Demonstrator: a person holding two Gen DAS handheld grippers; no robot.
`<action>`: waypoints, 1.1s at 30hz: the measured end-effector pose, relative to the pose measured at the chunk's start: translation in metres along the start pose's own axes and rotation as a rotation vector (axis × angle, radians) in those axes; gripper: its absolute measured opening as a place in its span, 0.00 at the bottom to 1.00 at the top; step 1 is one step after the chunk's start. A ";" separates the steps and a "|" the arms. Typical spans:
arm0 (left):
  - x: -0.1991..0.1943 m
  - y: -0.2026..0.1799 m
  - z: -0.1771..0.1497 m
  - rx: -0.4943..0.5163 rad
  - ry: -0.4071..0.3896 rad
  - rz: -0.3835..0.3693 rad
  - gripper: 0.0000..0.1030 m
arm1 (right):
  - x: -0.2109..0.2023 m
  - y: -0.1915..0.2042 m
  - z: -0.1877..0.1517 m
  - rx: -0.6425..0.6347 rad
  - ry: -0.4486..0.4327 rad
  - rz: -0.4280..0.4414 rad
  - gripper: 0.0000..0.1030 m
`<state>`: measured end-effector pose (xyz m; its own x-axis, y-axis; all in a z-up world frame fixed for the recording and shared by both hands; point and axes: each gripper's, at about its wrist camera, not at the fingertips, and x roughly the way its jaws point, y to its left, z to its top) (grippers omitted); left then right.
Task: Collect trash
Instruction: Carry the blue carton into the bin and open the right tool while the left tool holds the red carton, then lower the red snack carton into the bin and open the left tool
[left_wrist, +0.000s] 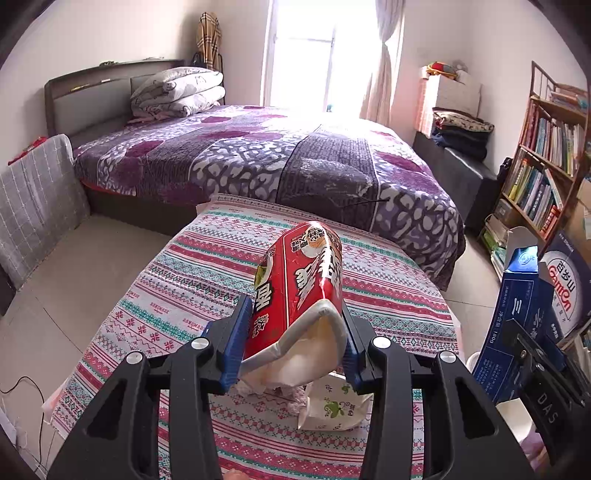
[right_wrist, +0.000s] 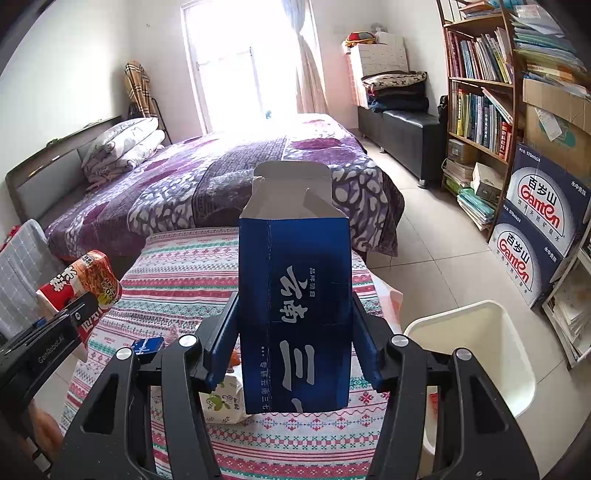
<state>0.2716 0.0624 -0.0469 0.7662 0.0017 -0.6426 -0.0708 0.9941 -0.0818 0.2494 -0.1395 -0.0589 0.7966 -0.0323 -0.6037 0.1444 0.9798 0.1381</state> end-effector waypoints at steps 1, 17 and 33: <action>0.000 -0.003 -0.001 0.004 -0.002 -0.003 0.42 | 0.000 -0.003 0.001 0.004 0.000 -0.005 0.52; 0.008 -0.076 -0.021 0.106 0.019 -0.090 0.42 | -0.004 -0.085 0.005 0.134 0.026 -0.172 0.53; 0.013 -0.169 -0.048 0.194 0.087 -0.246 0.42 | -0.024 -0.195 0.002 0.381 0.043 -0.358 0.86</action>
<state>0.2626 -0.1110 -0.0780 0.6871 -0.2424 -0.6849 0.2396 0.9656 -0.1014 0.2037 -0.3307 -0.0698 0.6341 -0.3362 -0.6963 0.6131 0.7673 0.1879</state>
